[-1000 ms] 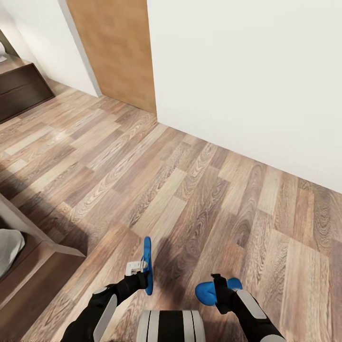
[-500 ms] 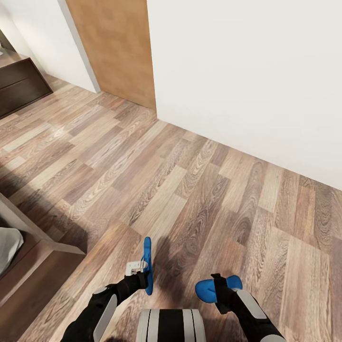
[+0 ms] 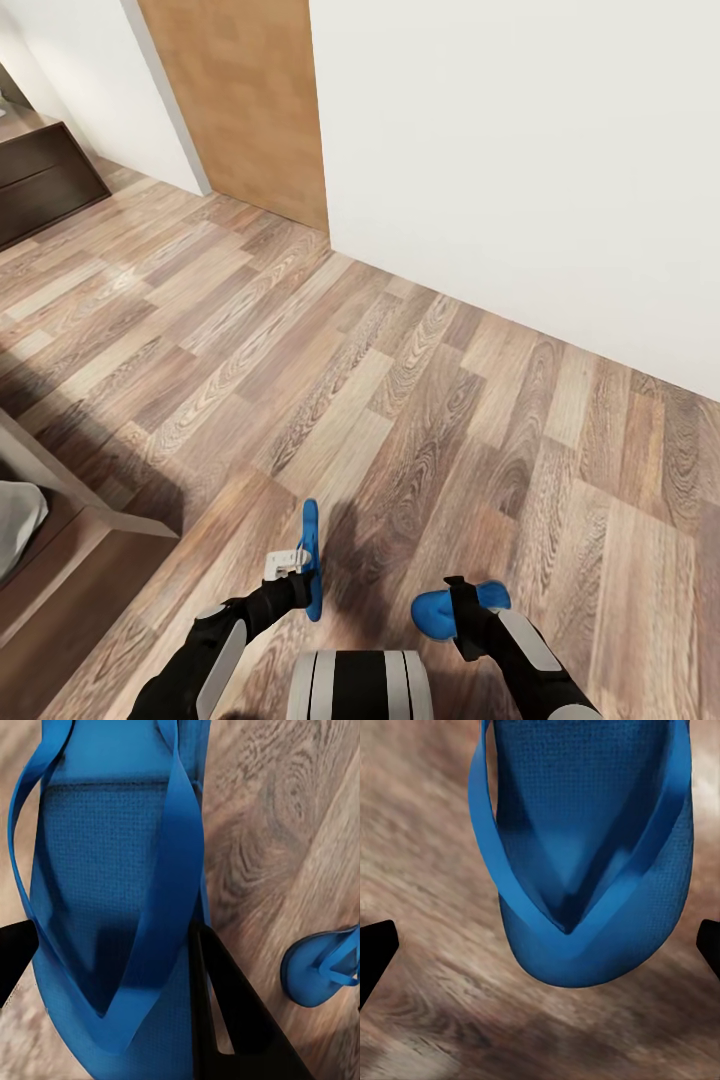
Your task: In the bedroom, move the book from the bed onto either nightstand, and place the two sandals side by side next to the bed.
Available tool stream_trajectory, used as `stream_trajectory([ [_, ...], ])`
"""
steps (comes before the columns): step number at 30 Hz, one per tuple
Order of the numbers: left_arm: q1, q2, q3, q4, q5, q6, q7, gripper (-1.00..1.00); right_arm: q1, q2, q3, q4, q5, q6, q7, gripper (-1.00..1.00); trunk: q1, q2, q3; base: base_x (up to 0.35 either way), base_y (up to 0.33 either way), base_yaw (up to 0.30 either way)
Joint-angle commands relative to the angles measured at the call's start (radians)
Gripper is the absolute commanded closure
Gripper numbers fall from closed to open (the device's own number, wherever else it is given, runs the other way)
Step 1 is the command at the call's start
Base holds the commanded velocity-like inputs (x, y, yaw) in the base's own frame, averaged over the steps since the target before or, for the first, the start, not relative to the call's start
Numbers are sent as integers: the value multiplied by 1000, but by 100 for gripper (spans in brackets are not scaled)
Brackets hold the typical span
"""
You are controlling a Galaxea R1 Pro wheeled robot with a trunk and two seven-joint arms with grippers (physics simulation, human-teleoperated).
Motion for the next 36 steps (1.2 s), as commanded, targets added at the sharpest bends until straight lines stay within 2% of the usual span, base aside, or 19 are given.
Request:
stream_trajectory([
  [1, 0, 0, 0, -1, 8, 9, 1, 100, 0, 1, -6, -2, -5, 4, -6, -100, 0, 0, -1, 144, 0, 0],
  [19, 0, 0, 0, -1, 9, 9, 1, 100, 0, 1, -6, -2, -5, 4, -6, -100, 0, 0, -1, 16, 0, 0],
  [24, 0, 0, 0, -1, 9, 9, 1, 100, 0, 1, -6, -2, -5, 4, -6, -100, 2, -1, -20, 0, 0, 0],
  [36, 0, 0, 0, -1, 8, 9, 1, 100, 0, 1, -6, -2, -5, 4, -6, -100, 2, -1, -20, 0, 0, 0],
])
